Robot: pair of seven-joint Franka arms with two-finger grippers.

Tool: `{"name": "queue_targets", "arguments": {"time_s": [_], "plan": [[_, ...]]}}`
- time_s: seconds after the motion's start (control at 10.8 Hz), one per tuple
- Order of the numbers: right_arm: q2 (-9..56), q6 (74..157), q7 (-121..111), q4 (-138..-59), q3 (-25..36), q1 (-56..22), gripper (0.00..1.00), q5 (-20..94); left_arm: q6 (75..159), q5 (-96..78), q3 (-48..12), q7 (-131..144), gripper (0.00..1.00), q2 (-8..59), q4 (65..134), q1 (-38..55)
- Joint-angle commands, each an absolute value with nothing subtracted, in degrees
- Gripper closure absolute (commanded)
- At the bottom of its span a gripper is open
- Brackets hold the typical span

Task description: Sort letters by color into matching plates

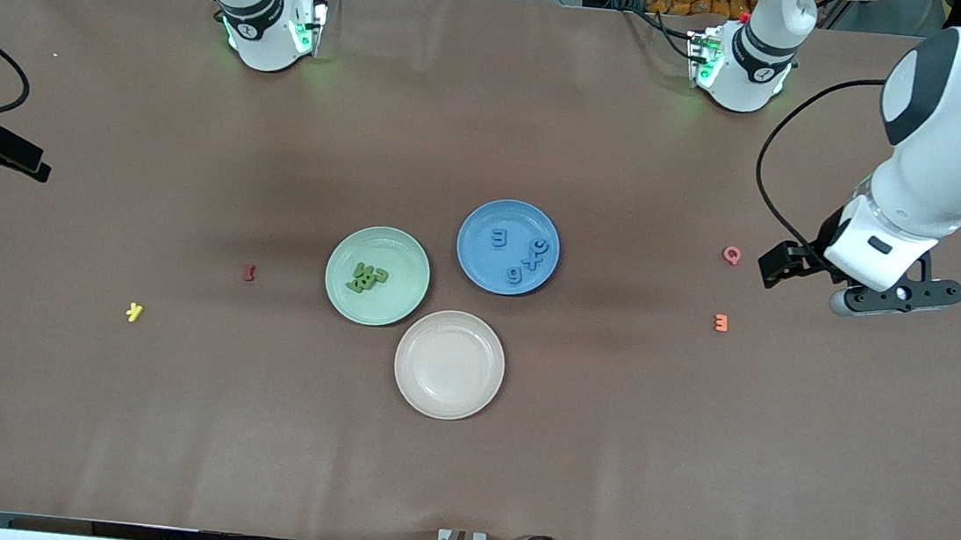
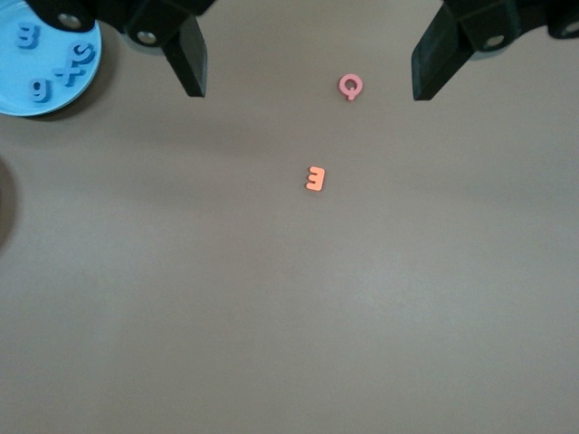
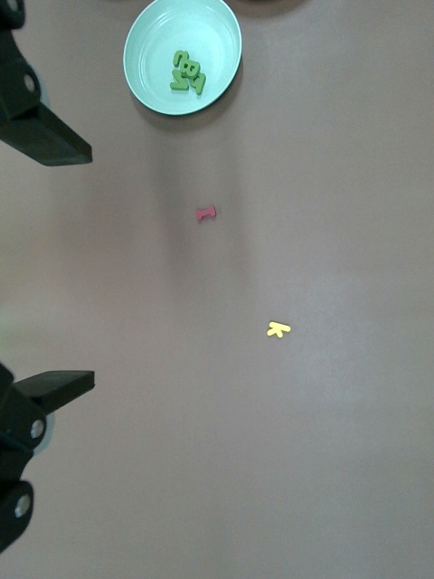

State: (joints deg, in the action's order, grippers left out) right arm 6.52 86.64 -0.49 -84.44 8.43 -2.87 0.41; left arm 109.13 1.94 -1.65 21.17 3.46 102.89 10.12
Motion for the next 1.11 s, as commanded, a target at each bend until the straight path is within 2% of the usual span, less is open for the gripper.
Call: {"name": "queue_targets", "arguments": {"time_s": [0.0, 0.74, 1.01], "plan": [[6.1, 87.0, 0.0, -84.9, 8.5, -3.3, 0.00, -0.2, 105.7, 2.9, -1.3, 18.5, 0.00, 1.2, 101.5, 9.5], [6.2, 87.0, 0.0, -84.9, 8.5, -3.4, 0.00, -0.2, 104.8, 2.2, 0.4, 18.3, 0.00, -1.4, 100.5, 9.4], [6.2, 87.0, 0.0, -84.9, 8.5, -3.4, 0.00, -0.2, 100.1, 2.1, 1.7, 18.1, 0.00, -1.3, 96.1, 10.1]]}}
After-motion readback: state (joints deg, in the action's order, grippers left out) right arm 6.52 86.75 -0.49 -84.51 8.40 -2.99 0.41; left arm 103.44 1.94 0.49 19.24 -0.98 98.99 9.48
